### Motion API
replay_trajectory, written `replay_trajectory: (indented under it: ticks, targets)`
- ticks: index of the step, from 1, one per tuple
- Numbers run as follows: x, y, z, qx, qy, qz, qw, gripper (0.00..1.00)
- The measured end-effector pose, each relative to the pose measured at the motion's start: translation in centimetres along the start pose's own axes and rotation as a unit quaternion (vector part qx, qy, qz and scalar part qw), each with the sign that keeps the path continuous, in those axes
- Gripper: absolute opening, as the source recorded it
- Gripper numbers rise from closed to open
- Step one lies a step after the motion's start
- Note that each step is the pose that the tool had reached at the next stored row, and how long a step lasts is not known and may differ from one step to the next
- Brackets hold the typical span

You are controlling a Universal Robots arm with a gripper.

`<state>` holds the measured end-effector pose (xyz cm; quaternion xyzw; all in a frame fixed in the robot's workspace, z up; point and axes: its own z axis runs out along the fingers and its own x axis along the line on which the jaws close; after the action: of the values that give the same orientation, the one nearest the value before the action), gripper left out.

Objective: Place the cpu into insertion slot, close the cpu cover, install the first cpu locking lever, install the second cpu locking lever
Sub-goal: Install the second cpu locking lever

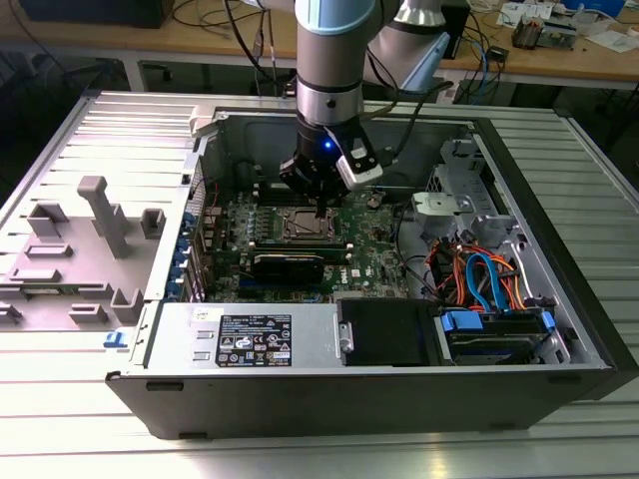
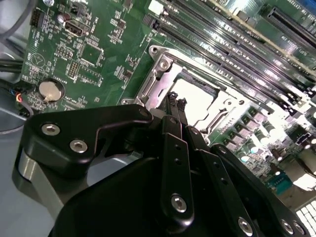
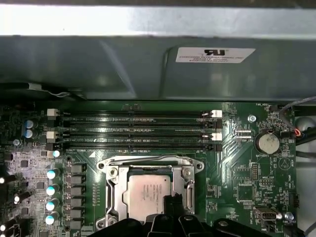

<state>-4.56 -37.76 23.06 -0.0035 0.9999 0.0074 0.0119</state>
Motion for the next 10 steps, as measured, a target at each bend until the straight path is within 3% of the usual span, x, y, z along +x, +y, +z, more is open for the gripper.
replay_trajectory:
  ticks: [3, 10]
  targets:
    - [-0.01, -0.04, -0.45, 0.0000, 0.0000, 0.000, 1.0000, 0.11]
    - [-0.01, -0.42, -0.52, 0.0000, 0.0000, 0.000, 1.0000, 0.11]
